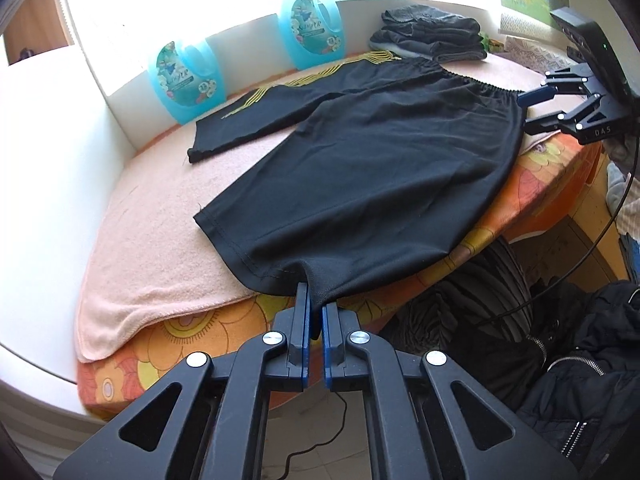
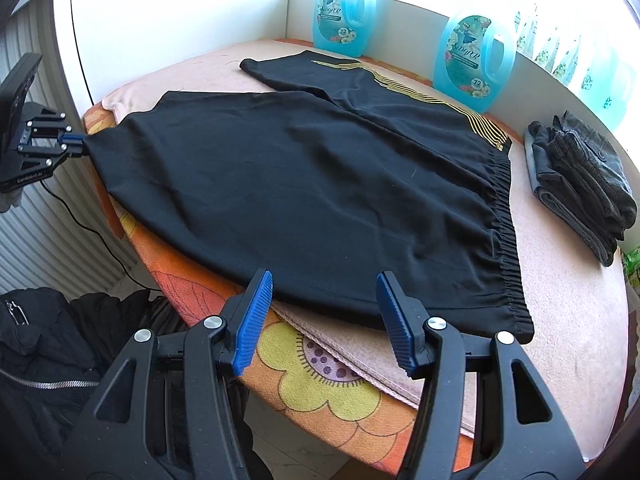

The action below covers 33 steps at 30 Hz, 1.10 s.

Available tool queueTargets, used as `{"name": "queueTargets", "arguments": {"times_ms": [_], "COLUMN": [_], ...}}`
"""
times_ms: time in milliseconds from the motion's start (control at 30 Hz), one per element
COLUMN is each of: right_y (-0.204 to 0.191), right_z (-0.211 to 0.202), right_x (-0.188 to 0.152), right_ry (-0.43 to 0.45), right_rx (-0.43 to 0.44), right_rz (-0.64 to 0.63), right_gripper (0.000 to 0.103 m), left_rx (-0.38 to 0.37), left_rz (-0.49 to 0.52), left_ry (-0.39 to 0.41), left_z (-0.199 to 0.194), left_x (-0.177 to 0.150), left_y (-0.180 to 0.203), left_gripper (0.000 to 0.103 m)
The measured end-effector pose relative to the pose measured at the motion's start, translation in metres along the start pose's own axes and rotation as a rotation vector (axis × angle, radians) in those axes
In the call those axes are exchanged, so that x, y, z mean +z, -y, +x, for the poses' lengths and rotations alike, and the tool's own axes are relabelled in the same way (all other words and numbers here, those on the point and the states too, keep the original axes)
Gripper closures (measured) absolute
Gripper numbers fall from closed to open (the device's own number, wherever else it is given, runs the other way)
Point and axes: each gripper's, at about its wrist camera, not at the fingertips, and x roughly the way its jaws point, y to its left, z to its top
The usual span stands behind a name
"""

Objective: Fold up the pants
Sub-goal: 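Close the right gripper on the hem while the left gripper holds its corner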

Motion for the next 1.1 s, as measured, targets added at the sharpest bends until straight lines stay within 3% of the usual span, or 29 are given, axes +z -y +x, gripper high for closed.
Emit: {"name": "queueTargets", "arguments": {"times_ms": [167, 533, 567, 667, 700, 1100], "right_y": [-0.004, -0.014, -0.014, -0.007, -0.004, 0.015], "right_z": [0.004, 0.033, 0.034, 0.037, 0.036, 0.033], "right_x": [-0.002, 0.012, 0.013, 0.019, 0.022, 0.077], "right_ry": [-0.024, -0.068, -0.071, -0.086, -0.082, 0.014], "right_rx": [0.047, 0.046, 0.042, 0.064, 0.058, -0.106], "right_rz": [-0.088, -0.181, -0.177, -0.131, -0.118, -0.11], "right_gripper": [0.039, 0.039, 0.045, 0.085, 0.092, 0.101], "left_rx": [0.002, -0.006, -0.007, -0.008, -0.006, 0.011], "left_rz": [-0.055, -0.11, -0.114, -0.127, -0.13, -0.163], "left_ry": [0.04, 0.083, 0.084, 0.098, 0.104, 0.194], "left_z": [0.004, 0.011, 0.011, 0.012, 0.012, 0.021], "left_x": [0.017, 0.035, 0.036, 0.039, 0.041, 0.076], "left_y": [-0.017, -0.03, -0.031, -0.035, -0.037, -0.068], "left_gripper": [0.1, 0.1, 0.1, 0.1, 0.1, 0.1]}}
